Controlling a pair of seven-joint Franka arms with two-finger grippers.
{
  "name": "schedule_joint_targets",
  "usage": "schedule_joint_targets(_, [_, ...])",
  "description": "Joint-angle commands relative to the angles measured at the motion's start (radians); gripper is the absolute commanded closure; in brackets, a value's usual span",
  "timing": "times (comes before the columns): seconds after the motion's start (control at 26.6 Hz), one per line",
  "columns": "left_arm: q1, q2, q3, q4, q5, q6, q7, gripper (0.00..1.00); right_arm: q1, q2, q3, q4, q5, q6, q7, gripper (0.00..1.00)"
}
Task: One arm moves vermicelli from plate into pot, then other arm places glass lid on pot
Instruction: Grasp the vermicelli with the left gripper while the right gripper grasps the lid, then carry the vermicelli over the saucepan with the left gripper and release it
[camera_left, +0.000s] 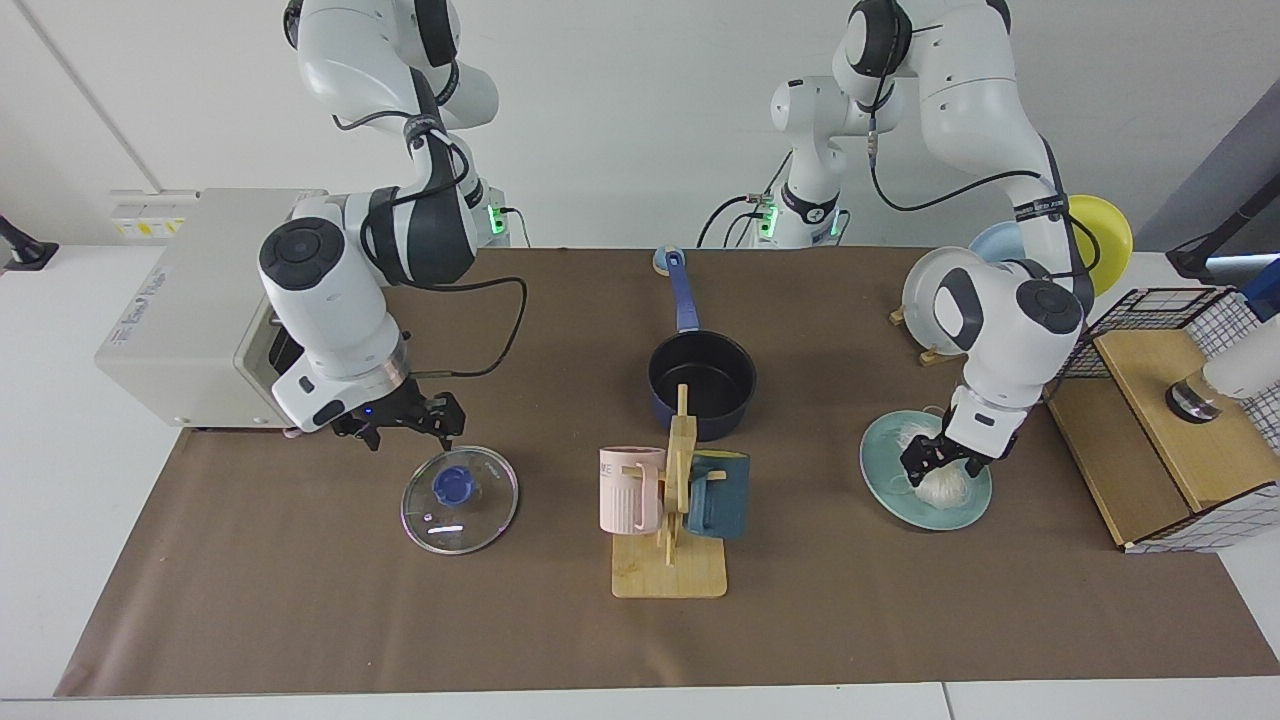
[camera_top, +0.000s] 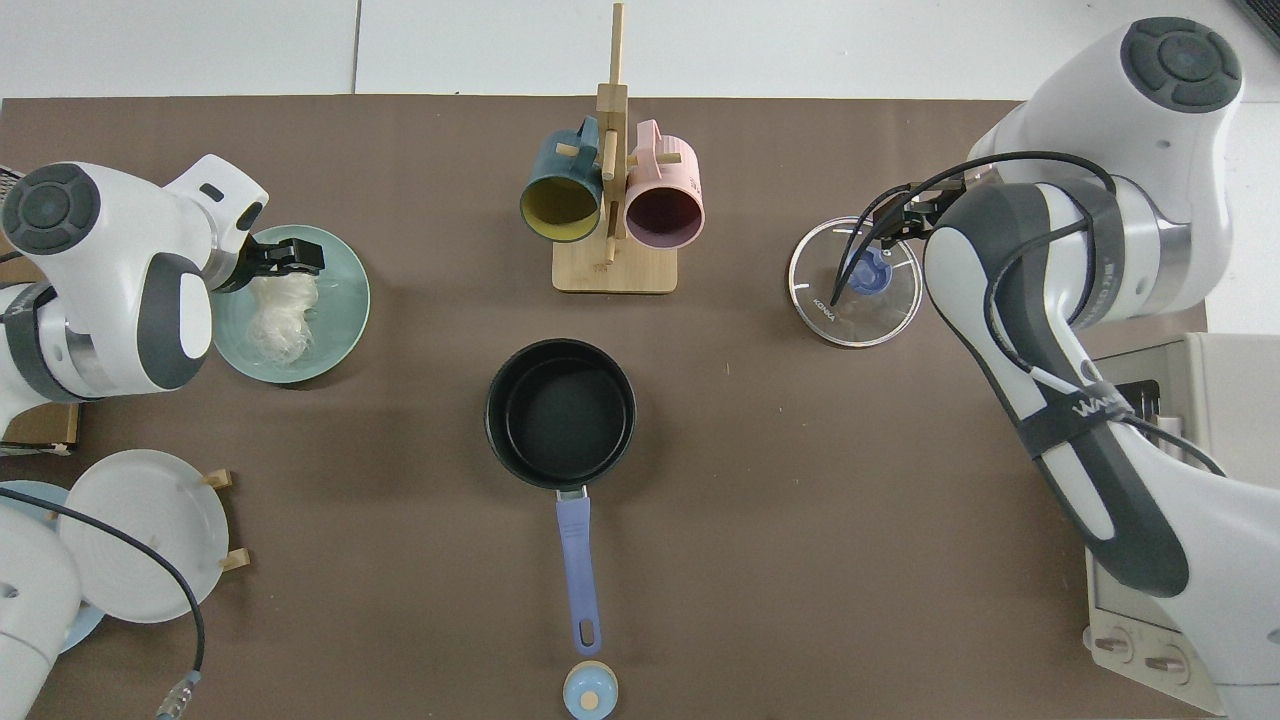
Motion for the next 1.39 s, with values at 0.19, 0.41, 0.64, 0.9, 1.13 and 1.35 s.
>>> schedule_joint_targets(0.19, [-0.008,0.003,0.005,-0.05,0.016,0.02,-0.03,0.0,-0.002,0.106,0.019,0.039,0.017,0.078,0.044,0.0])
schedule_joint_targets(0.41, [-0.011,-0.002,0.002,-0.044,0.007,-0.032,-0.082,0.66,-0.001,0.134,0.019,0.017,0.023,0.135,0.076,0.0])
schedule_joint_targets(0.64, [-0.021,-0.011,-0.015,0.034,0.044,-0.119,-0.165,1.0,0.005,0.126,0.021,-0.061,0.022,0.216,0.085,0.0])
schedule_joint_targets(0.9, [-0.019,-0.08,-0.048,0.158,0.062,-0.346,-0.162,1.0,0.013,0.131,0.019,-0.09,0.023,0.254,0.089,0.0])
schedule_joint_targets(1.13, [-0.022,-0.186,-0.094,0.151,0.047,-0.477,-0.177,1.0,0.014,0.131,0.021,-0.13,0.023,0.274,0.087,0.0])
schedule_joint_targets(1.35, [-0.022,-0.284,-0.159,0.145,-0.017,-0.618,-0.2,1.0,0.014,0.12,0.021,-0.19,0.023,0.324,0.087,0.0])
